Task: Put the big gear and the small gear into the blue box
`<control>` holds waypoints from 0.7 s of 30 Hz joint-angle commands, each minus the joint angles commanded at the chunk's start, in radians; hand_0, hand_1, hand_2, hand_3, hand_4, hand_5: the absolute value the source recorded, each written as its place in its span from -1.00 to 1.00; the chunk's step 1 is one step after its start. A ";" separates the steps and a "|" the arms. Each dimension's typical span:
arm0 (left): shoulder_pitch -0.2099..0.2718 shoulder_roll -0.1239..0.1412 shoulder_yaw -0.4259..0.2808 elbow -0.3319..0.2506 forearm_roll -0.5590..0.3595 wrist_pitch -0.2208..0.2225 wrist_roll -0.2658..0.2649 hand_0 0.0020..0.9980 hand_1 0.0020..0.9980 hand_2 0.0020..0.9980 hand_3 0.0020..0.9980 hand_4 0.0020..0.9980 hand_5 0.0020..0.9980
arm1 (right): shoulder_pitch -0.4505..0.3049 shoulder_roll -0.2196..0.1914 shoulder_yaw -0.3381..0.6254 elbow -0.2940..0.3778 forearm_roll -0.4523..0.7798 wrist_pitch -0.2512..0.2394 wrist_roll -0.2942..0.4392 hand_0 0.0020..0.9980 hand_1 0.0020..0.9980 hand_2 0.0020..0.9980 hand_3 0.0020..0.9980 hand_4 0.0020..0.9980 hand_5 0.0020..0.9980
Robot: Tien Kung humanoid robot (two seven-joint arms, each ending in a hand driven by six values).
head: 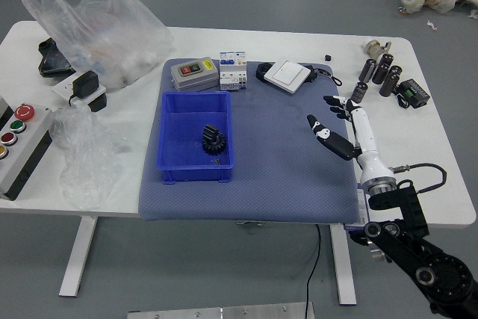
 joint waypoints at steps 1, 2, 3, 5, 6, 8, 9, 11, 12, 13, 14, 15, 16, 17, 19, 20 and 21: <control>0.001 0.001 0.006 0.000 -0.010 0.001 -0.003 0.28 0.23 0.20 0.30 0.28 -0.37 | -0.005 0.002 0.003 0.002 0.019 -0.001 0.010 0.50 0.54 0.57 0.54 0.64 -0.07; 0.004 0.000 0.010 0.000 -0.017 0.002 -0.004 0.28 0.23 0.20 0.30 0.28 -0.37 | -0.008 0.003 0.005 0.003 0.029 -0.002 0.016 0.50 0.54 0.57 0.54 0.64 -0.07; 0.005 0.000 0.012 0.000 -0.021 0.002 -0.005 0.28 0.23 0.20 0.30 0.28 -0.37 | -0.010 0.004 0.006 0.004 0.035 -0.002 0.019 0.50 0.54 0.57 0.54 0.64 -0.07; 0.011 -0.003 0.016 0.000 -0.034 0.004 -0.007 0.28 0.23 0.20 0.30 0.28 -0.37 | -0.014 0.008 0.012 0.008 0.039 -0.003 0.022 0.49 0.54 0.57 0.52 0.65 -0.06; 0.014 -0.004 0.018 0.000 -0.040 0.004 -0.007 0.28 0.23 0.20 0.30 0.28 -0.37 | -0.015 0.010 0.018 0.009 0.038 -0.003 0.023 0.49 0.54 0.57 0.52 0.65 -0.06; 0.017 -0.006 0.020 0.000 -0.048 0.005 -0.007 0.28 0.23 0.20 0.30 0.28 -0.37 | -0.017 0.013 0.029 0.011 0.037 -0.004 0.024 0.49 0.54 0.57 0.52 0.65 -0.06; 0.019 -0.007 0.021 0.000 -0.052 0.006 -0.008 0.28 0.23 0.20 0.30 0.28 -0.37 | -0.019 0.015 0.037 0.011 0.037 -0.005 0.024 0.49 0.54 0.57 0.52 0.65 -0.06; 0.020 -0.006 0.022 0.000 -0.058 0.007 -0.008 0.28 0.23 0.20 0.30 0.28 -0.37 | -0.023 0.019 0.054 0.013 0.035 -0.006 0.026 0.49 0.54 0.57 0.52 0.65 -0.06; 0.020 -0.004 0.023 0.000 -0.064 0.008 -0.009 0.28 0.23 0.20 0.30 0.28 -0.37 | -0.024 0.019 0.065 0.012 0.033 -0.006 0.026 0.51 0.55 0.57 0.51 0.68 -0.04; 0.020 -0.002 0.025 0.000 -0.072 0.009 -0.012 0.28 0.23 0.20 0.30 0.28 -0.37 | -0.025 0.018 0.074 0.011 0.030 -0.006 0.025 0.51 0.55 0.57 0.51 0.68 -0.04; 0.022 0.002 0.031 0.000 -0.088 0.011 -0.017 0.28 0.23 0.20 0.30 0.28 -0.37 | -0.026 0.016 0.089 0.011 0.028 -0.006 0.024 0.51 0.55 0.57 0.51 0.68 -0.04; 0.025 0.006 0.037 0.000 -0.106 0.013 -0.023 0.28 0.23 0.20 0.30 0.28 -0.37 | -0.027 0.015 0.101 0.012 0.026 -0.007 0.023 0.51 0.55 0.57 0.51 0.68 -0.04; 0.029 0.010 0.041 0.000 -0.121 0.015 -0.028 0.28 0.23 0.20 0.30 0.28 -0.37 | -0.029 0.013 0.115 0.015 0.024 -0.008 0.024 0.51 0.55 0.57 0.51 0.68 -0.04; 0.037 0.015 0.044 0.000 -0.137 0.017 -0.032 0.28 0.23 0.20 0.30 0.28 -0.37 | -0.033 0.010 0.133 0.020 0.022 -0.009 0.024 0.51 0.55 0.57 0.51 0.68 -0.04; 0.049 0.021 0.045 0.000 -0.152 0.019 -0.036 0.28 0.23 0.20 0.30 0.28 -0.37 | -0.038 0.006 0.155 0.026 0.016 -0.008 0.025 0.49 0.54 0.53 0.50 0.68 -0.03; 0.056 0.023 0.045 0.000 -0.156 0.020 -0.037 0.28 0.23 0.20 0.30 0.28 -0.37 | -0.040 0.004 0.165 0.029 0.013 -0.007 0.025 0.49 0.54 0.53 0.50 0.68 -0.03; 0.063 0.024 0.044 0.000 -0.158 0.019 -0.036 0.28 0.23 0.20 0.30 0.28 -0.37 | -0.041 0.003 0.176 0.031 0.009 -0.005 0.024 0.49 0.54 0.53 0.50 0.68 -0.03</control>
